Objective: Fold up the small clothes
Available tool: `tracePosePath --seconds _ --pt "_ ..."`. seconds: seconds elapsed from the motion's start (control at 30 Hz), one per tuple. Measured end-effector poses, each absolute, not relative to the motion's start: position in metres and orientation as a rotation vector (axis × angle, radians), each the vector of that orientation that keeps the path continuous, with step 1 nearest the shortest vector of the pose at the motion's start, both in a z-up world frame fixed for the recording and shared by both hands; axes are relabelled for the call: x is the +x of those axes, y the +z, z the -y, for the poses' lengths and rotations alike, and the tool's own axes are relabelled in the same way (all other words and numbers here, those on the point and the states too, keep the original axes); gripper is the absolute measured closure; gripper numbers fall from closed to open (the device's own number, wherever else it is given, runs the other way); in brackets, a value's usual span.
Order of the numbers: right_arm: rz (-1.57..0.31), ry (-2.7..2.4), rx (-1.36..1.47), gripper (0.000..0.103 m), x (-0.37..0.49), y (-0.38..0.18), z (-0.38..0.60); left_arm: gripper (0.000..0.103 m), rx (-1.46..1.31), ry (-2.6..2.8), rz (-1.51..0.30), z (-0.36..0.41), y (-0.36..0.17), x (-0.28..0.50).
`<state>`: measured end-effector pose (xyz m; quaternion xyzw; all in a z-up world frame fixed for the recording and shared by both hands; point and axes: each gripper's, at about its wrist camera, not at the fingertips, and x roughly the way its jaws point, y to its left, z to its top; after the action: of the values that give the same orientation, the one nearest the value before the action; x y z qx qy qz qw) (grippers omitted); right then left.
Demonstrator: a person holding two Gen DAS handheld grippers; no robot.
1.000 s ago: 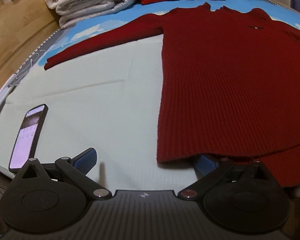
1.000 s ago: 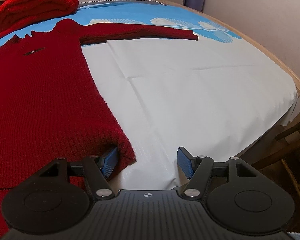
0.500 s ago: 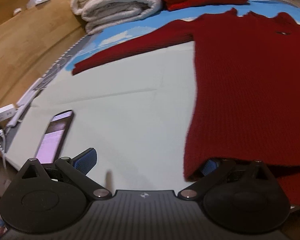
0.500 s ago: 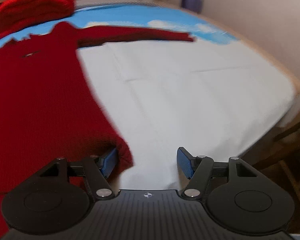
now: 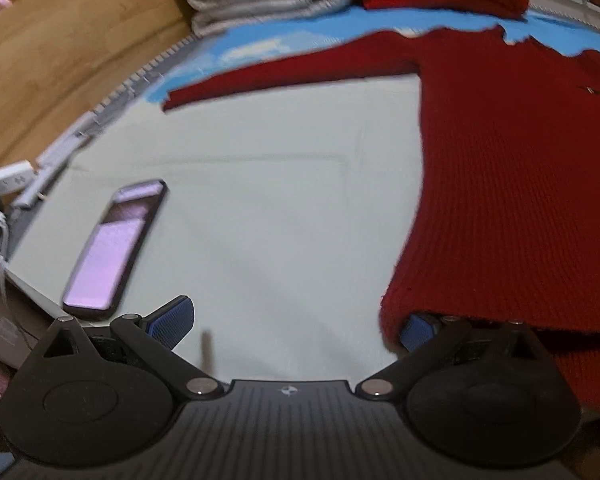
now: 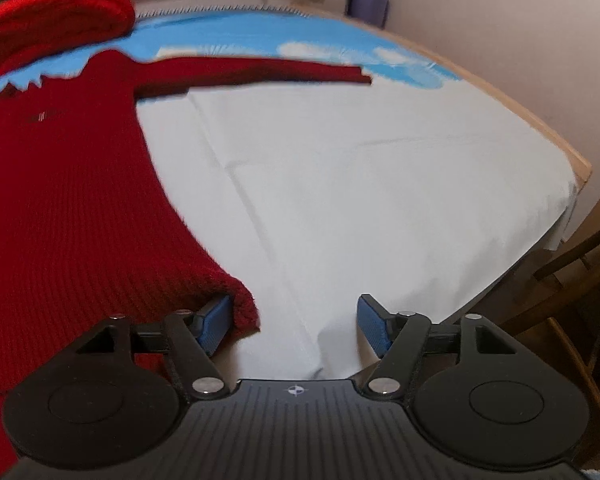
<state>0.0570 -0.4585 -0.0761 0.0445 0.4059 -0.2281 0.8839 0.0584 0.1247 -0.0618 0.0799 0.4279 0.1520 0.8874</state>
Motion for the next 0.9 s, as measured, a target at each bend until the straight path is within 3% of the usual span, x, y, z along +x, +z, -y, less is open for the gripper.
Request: tracePosePath --seconds 0.07,0.23,0.37,0.5,0.9 --pt "-0.834 -0.456 0.060 0.018 0.053 -0.075 0.459 0.000 0.173 0.298 -0.881 -0.124 -0.061 0.055" --pt "-0.850 -0.508 0.233 0.015 0.025 -0.066 0.479 0.000 0.139 0.279 -0.933 -0.127 -0.058 0.040" --pt "-0.698 -0.458 0.453 0.014 -0.009 -0.044 0.485 0.000 0.043 0.292 -0.891 -0.134 -0.044 0.009" --pt "-0.616 -0.340 0.342 0.013 0.000 -0.024 0.454 0.000 0.084 0.276 -0.817 -0.123 -0.027 0.003" --pt "-0.664 -0.023 0.196 0.012 0.118 0.032 0.356 0.000 -0.028 0.378 -0.727 -0.116 0.024 0.121"
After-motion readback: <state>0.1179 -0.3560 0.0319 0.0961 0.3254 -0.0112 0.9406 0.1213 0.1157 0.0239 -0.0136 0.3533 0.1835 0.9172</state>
